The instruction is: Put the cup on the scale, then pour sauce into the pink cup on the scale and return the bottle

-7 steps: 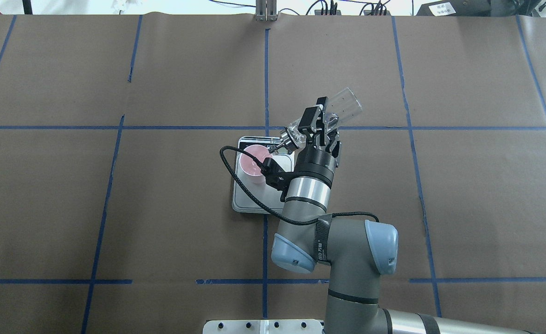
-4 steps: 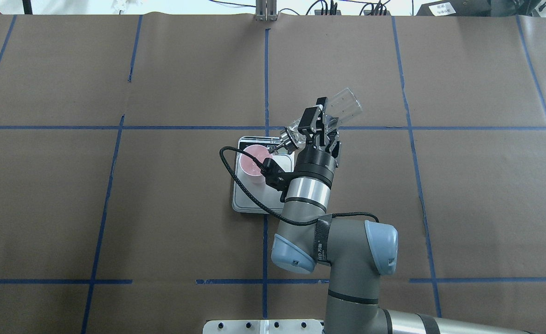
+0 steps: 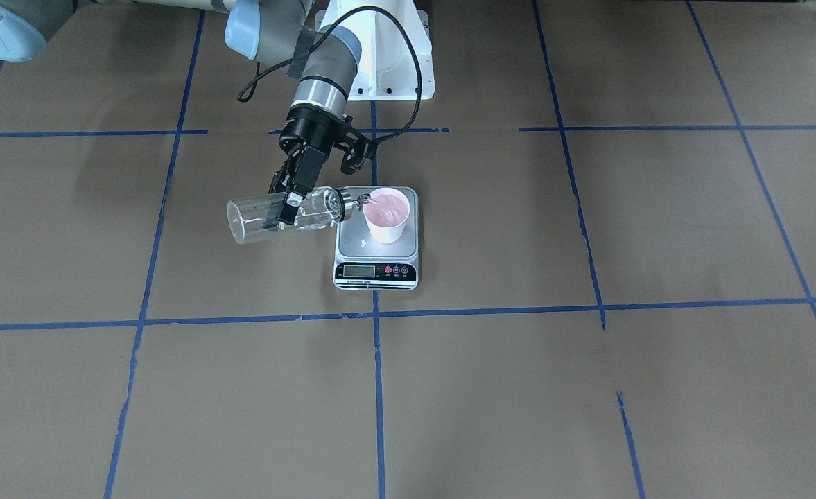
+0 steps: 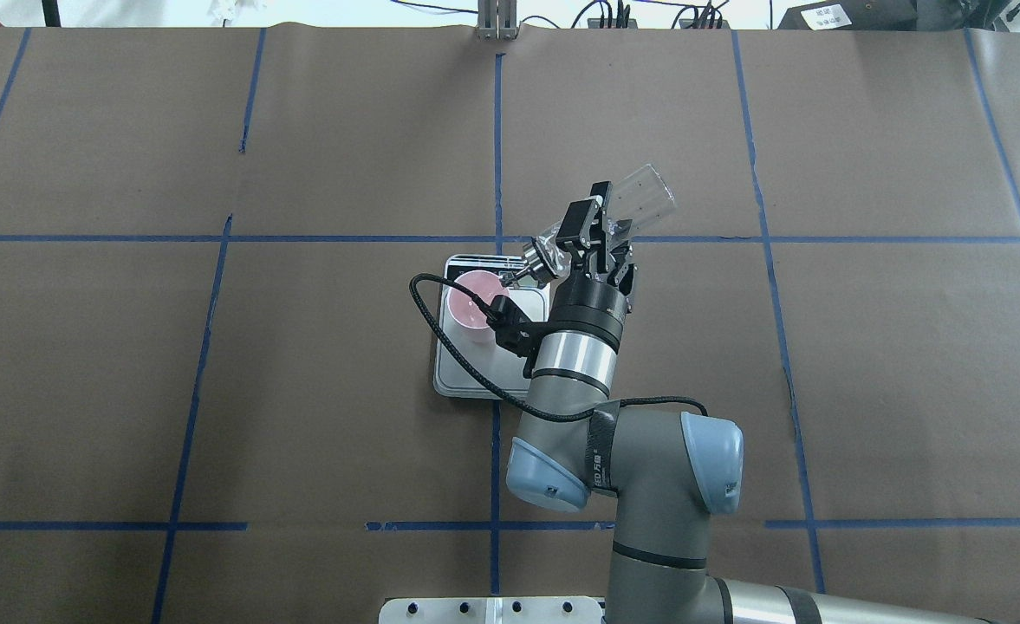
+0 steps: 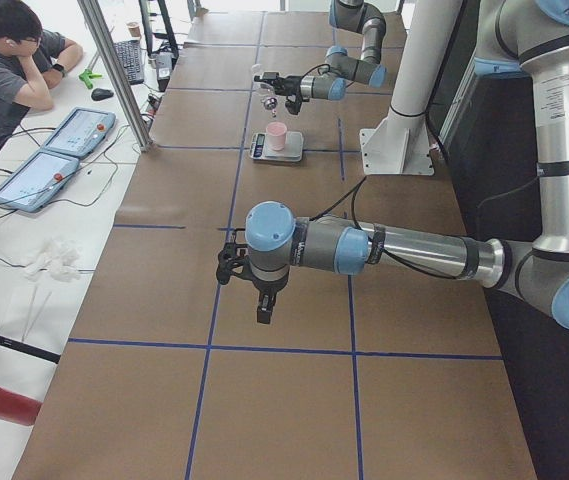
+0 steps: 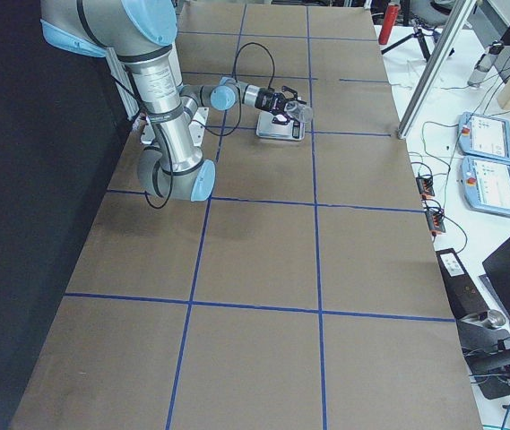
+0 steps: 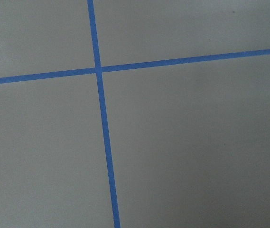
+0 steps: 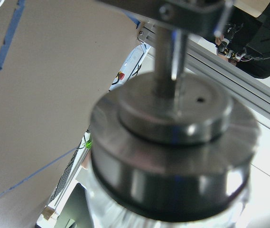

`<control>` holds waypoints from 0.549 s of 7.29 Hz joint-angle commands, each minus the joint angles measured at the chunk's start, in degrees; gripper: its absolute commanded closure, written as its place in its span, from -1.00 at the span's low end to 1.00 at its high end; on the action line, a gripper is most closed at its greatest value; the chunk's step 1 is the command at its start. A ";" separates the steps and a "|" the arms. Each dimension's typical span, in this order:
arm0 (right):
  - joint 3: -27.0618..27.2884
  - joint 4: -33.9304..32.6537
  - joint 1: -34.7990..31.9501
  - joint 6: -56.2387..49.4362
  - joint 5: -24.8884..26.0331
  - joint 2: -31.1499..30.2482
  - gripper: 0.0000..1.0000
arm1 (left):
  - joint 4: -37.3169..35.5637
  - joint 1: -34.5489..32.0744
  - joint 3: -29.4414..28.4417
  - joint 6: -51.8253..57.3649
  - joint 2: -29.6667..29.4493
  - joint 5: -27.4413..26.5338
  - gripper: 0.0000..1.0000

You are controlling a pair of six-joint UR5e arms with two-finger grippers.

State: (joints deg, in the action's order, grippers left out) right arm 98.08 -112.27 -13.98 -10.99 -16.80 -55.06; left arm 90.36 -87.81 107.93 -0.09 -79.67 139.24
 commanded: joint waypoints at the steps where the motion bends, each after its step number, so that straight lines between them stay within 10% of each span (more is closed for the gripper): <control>1: 0.00 0.21 0.00 0.00 -0.07 0.04 1.00 | -0.01 0.01 0.00 0.00 0.04 -0.02 -1.00; 4: 0.00 7.72 -0.26 3.07 -0.77 0.30 1.00 | -0.01 0.01 0.09 0.00 0.04 0.06 -1.00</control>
State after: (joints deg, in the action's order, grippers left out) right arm 98.13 -108.96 -14.07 -9.10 -17.16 -54.77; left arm 90.35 -87.81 107.94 -0.09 -79.65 139.30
